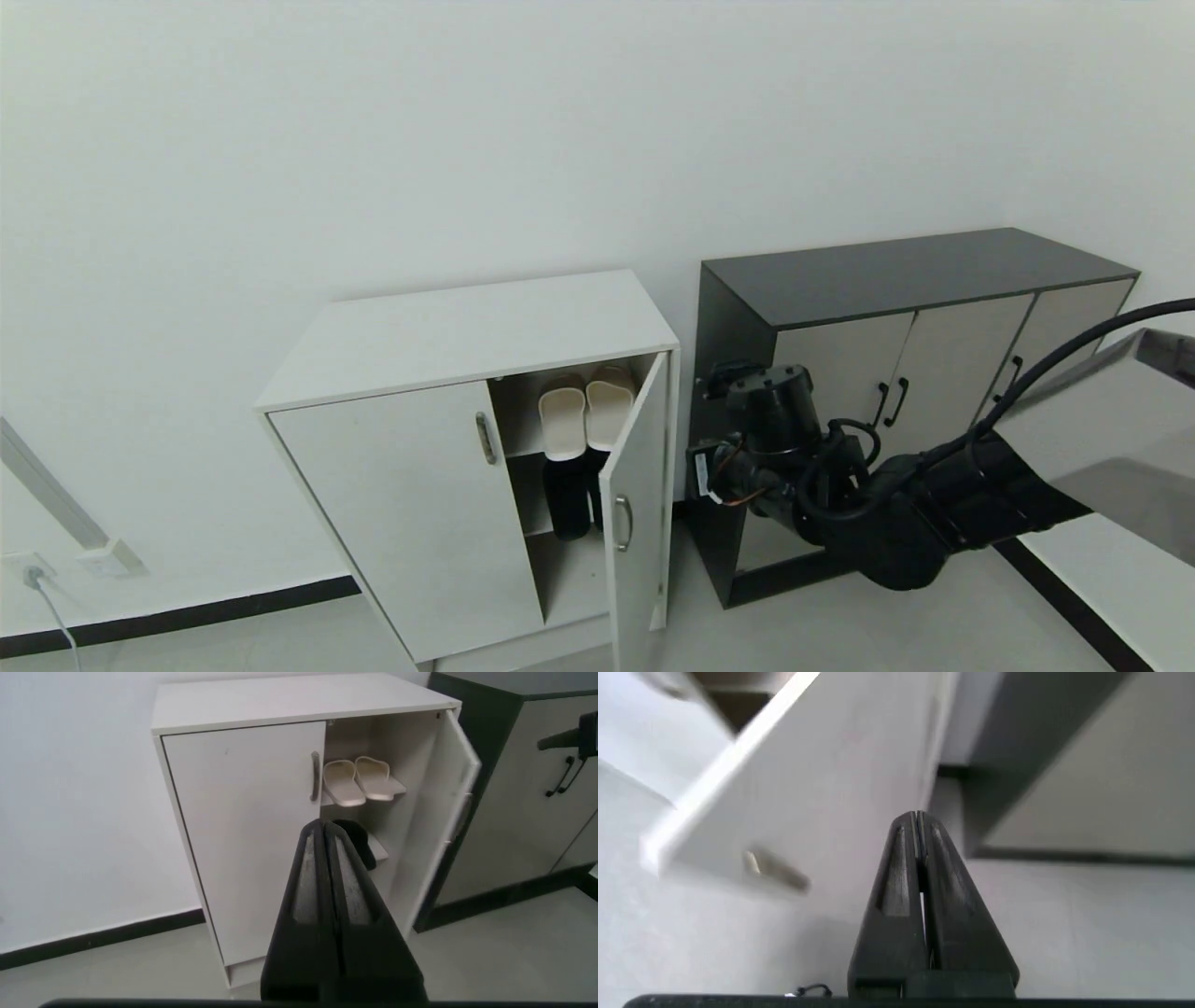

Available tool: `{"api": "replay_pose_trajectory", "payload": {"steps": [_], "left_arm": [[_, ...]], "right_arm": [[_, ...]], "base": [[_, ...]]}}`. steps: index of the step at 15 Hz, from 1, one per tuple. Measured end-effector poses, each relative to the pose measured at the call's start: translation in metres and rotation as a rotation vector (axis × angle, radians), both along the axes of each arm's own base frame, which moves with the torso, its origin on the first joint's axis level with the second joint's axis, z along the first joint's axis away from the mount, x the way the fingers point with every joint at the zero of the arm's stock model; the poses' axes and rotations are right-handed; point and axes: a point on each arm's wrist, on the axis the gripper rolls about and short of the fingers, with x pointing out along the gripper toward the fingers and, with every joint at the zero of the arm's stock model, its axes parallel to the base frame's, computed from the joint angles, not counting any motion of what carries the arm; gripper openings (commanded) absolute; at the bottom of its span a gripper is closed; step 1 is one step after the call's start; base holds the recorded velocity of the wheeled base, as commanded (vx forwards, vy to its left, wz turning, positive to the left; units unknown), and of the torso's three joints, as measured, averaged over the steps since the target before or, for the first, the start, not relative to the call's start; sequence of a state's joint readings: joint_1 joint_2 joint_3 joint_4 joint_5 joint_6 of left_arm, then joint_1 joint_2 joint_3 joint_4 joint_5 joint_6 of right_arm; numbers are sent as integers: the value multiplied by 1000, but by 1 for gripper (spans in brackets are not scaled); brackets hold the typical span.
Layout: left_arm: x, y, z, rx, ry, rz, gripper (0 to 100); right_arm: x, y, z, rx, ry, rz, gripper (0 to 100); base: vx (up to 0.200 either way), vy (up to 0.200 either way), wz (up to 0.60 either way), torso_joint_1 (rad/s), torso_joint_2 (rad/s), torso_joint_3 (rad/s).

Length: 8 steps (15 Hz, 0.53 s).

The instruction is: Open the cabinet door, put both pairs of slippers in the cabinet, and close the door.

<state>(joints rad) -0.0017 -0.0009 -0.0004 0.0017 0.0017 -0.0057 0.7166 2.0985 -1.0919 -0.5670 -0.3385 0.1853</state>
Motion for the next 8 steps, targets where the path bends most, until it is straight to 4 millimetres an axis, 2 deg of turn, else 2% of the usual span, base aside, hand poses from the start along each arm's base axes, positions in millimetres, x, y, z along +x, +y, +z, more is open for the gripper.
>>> {"api": "replay_pose_trajectory", "payload": {"steps": [4,8], "left_arm": [[0,0,0,0,0,0,0],[0,0,0,0,0,-1,0]], "right_arm": [[-22,0,1,0,-3,37,0],[-35,5,-1,-3,-7,75,0]], "base": [[0,0,0,0,0,0],[0,0,600,-1,1,2]]}}
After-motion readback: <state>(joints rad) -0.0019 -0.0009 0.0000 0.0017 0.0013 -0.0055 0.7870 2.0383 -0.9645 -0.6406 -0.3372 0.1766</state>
